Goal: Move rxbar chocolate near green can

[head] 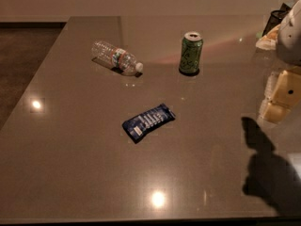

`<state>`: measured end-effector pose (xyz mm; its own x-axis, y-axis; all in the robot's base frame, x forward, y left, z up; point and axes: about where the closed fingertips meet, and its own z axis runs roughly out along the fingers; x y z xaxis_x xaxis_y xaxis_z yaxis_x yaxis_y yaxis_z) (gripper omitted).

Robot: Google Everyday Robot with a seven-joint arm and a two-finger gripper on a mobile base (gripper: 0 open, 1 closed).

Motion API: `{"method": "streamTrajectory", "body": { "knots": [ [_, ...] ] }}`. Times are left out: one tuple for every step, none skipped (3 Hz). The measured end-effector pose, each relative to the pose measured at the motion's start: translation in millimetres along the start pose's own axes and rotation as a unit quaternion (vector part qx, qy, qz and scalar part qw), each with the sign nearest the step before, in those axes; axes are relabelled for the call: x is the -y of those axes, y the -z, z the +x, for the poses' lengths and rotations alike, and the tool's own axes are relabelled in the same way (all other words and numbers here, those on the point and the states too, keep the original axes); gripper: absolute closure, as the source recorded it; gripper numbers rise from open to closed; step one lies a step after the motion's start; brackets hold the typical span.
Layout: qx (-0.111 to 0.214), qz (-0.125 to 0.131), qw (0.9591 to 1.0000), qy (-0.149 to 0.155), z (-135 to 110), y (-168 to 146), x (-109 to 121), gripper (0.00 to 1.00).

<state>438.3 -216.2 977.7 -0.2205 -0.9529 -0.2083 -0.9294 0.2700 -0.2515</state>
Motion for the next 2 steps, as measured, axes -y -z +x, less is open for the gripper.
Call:
{"method": "streamTrajectory", "body": {
  "knots": [
    [0.001, -0.002, 1.0, 0.001, -1.4, -0.3, 0.6, 0.0],
    [0.019, -0.026, 0.9992, 0.021, -21.9, -8.1, 6.5, 0.0]
  ]
}}
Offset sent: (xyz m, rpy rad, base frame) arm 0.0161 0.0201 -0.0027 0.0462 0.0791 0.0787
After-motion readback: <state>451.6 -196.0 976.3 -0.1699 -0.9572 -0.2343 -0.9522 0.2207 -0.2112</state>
